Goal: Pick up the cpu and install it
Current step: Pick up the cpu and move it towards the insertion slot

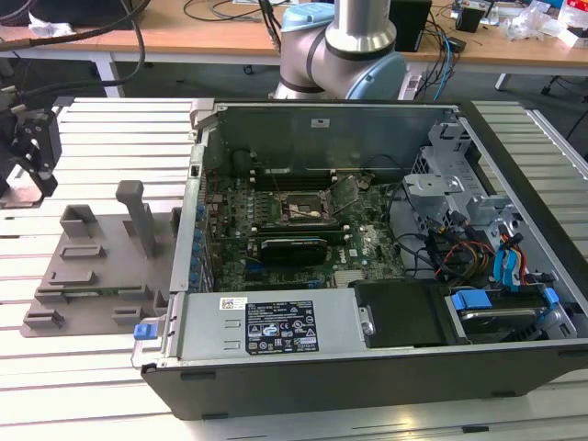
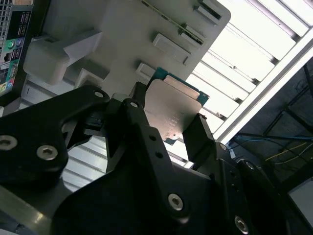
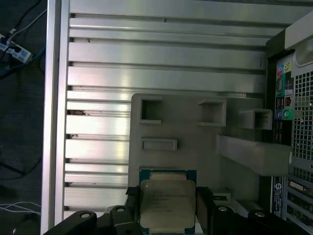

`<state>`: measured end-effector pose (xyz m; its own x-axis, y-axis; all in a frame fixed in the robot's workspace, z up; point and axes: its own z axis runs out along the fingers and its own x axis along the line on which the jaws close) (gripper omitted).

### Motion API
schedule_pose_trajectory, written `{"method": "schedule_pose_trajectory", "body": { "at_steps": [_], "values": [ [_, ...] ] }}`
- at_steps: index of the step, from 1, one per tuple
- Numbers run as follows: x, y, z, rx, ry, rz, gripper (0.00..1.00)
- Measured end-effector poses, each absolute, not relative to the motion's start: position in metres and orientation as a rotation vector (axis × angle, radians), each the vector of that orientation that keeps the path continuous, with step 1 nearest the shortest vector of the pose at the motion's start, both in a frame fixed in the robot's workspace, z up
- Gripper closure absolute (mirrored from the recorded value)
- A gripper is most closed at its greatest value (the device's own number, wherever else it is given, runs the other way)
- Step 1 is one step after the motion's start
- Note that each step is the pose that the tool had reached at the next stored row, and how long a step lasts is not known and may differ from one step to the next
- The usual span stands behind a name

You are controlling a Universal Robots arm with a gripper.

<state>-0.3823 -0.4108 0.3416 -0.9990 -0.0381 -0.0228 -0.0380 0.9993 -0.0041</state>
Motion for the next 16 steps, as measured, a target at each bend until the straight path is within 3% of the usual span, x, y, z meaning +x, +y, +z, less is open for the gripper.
{"method": "schedule_pose_trajectory", "body": {
  "at_steps": [16],
  "values": [
    [-0.382,-0.406,0.385,-0.059,3.118,-0.006,0.45]
  ]
}}
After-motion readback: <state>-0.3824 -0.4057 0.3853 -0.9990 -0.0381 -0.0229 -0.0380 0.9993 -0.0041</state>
